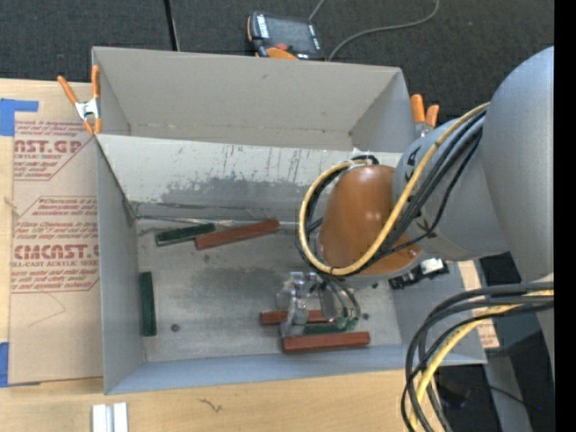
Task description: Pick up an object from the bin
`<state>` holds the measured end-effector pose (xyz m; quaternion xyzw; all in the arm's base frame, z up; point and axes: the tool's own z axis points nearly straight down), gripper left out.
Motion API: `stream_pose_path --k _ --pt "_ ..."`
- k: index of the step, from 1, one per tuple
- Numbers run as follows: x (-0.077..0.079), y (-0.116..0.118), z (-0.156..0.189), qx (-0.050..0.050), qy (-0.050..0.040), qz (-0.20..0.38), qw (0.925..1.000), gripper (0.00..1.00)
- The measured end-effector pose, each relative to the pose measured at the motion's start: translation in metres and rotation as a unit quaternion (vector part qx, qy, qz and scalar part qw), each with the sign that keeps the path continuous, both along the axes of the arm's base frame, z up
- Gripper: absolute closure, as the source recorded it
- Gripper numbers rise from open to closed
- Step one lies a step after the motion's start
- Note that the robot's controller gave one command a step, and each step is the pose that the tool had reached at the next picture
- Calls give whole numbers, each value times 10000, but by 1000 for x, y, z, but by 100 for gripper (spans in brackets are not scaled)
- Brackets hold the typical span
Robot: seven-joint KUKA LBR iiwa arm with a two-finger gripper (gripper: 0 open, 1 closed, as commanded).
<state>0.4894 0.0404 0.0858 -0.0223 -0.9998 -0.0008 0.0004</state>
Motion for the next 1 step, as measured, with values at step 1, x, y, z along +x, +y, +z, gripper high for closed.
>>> stream_pose_path --k 1 --pt "10 24 123 -3 -51 376 9993 100"
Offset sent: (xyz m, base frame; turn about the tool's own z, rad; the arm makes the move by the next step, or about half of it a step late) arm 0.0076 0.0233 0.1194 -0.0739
